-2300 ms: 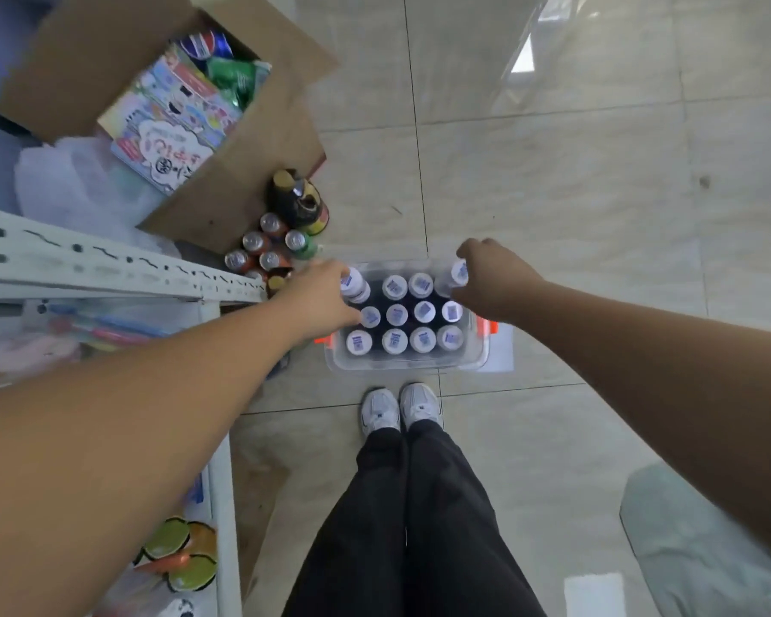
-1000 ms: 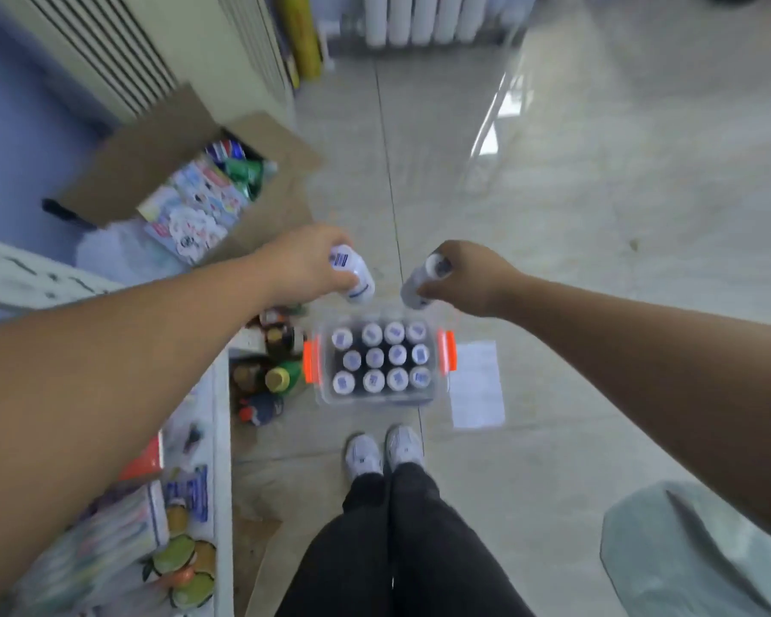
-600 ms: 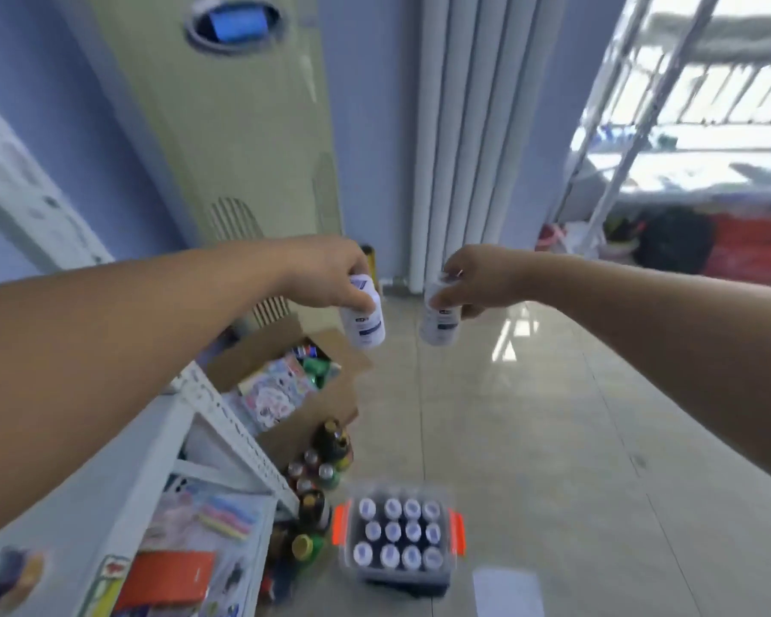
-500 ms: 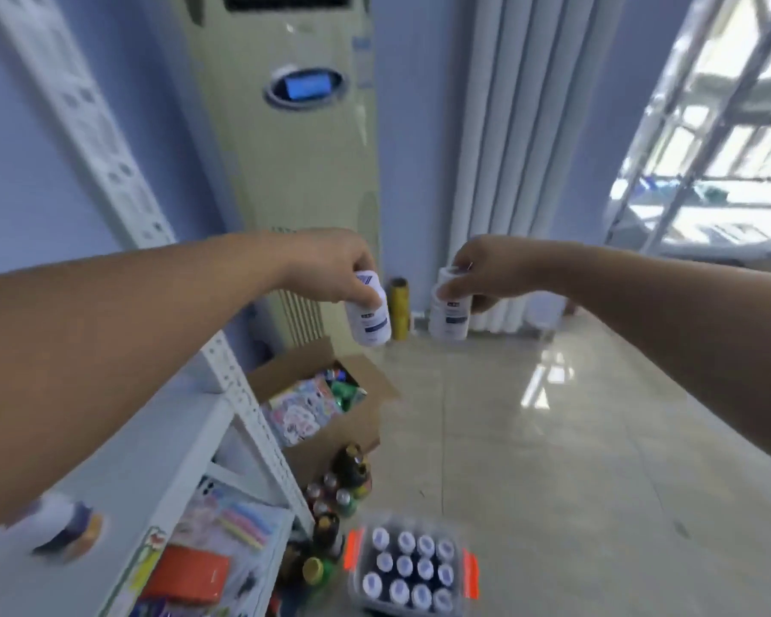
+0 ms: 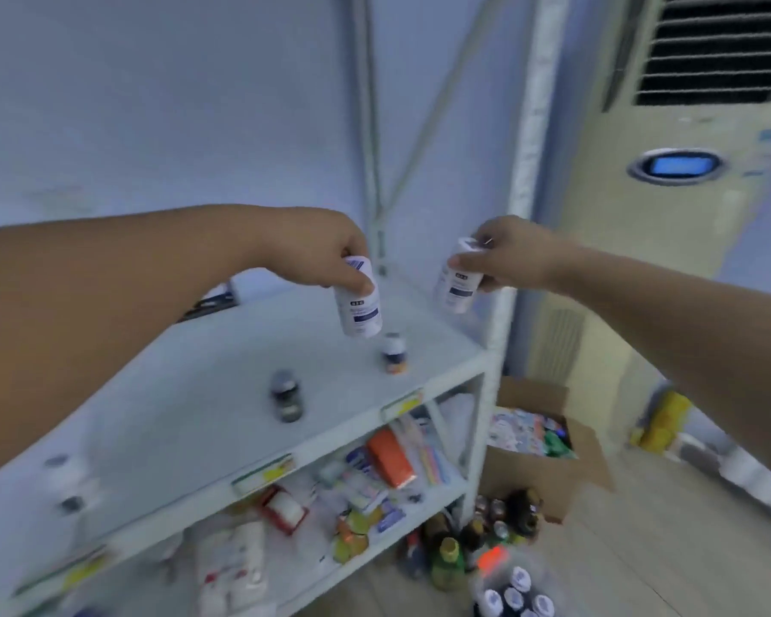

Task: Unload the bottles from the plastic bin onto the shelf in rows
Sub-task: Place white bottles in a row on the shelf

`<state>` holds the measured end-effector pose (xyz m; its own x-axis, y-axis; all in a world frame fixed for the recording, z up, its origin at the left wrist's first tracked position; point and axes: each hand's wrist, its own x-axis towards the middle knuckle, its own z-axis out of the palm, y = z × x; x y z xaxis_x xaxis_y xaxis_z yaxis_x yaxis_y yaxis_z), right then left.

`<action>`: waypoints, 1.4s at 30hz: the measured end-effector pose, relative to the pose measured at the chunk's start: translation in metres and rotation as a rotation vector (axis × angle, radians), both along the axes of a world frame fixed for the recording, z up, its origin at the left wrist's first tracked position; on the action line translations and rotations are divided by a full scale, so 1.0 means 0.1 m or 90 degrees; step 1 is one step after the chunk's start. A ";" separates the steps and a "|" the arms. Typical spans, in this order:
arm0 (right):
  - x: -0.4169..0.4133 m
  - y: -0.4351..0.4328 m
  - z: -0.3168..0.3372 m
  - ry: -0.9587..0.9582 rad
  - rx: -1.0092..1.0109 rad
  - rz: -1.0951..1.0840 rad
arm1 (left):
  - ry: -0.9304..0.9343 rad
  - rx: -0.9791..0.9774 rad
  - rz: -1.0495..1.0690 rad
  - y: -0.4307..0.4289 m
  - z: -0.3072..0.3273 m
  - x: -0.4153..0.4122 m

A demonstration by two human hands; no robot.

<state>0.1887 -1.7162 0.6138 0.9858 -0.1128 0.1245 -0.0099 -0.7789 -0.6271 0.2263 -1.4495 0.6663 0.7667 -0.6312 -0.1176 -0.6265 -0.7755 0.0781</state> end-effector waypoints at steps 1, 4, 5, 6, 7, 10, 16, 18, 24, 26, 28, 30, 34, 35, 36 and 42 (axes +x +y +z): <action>0.08 0.29 0.04 -0.004 0.000 0.039 | -0.006 -0.007 0.042 0.34 0.04 -0.08; 0.24 1.24 0.13 -0.011 -0.006 0.150 | -0.037 -0.021 0.147 1.34 0.13 -0.33; 0.27 1.57 0.15 -0.013 -0.009 0.187 | -0.046 -0.024 0.181 1.67 0.15 -0.42; 0.29 1.91 0.17 -0.014 -0.013 0.222 | -0.052 -0.026 0.213 1.98 0.16 -0.51; 0.30 2.25 0.18 -0.013 -0.012 0.257 | -0.054 -0.028 0.243 2.29 0.17 -0.61; 0.30 3.26 0.23 0.004 0.010 0.355 | -0.055 -0.046 0.328 3.24 0.21 -0.91; 0.25 5.19 0.19 0.014 0.020 0.484 | -0.060 -0.037 0.440 5.02 0.21 -1.41; 0.26 5.72 0.12 0.014 0.035 0.500 | -0.057 -0.040 0.465 5.51 0.14 -1.48; 0.44 6.74 -0.09 0.006 -0.028 0.520 | -0.030 -0.076 0.511 6.44 -0.13 -1.29; 0.62 6.92 -0.15 0.004 -0.053 0.511 | -0.028 -0.076 0.511 6.60 -0.27 -1.09; 0.85 7.08 -0.21 0.007 -0.056 0.499 | -0.035 -0.084 0.505 6.73 -0.43 -0.86; 1.11 7.22 -0.28 0.012 -0.055 0.486 | -0.037 -0.079 0.496 6.82 -0.58 -0.58; 1.75 7.44 -0.45 0.057 -0.021 0.463 | -0.021 -0.035 0.473 6.90 -0.77 0.10; 1.92 7.50 -0.49 0.069 -0.011 0.456 | -0.014 -0.038 0.470 6.90 -0.82 0.28; 2.08 7.56 -0.54 0.078 -0.004 0.454 | -0.006 -0.042 0.469 6.88 -0.88 0.45; 2.97 7.95 -1.01 0.124 -0.027 0.461 | 0.021 -0.060 0.454 6.79 -1.40 1.42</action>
<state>0.4861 -0.9215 0.5127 0.8159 0.5739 -0.0699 0.4069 -0.6559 -0.6357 0.3680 -0.7707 0.5260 0.9929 0.0137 -0.1179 0.0344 -0.9839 0.1751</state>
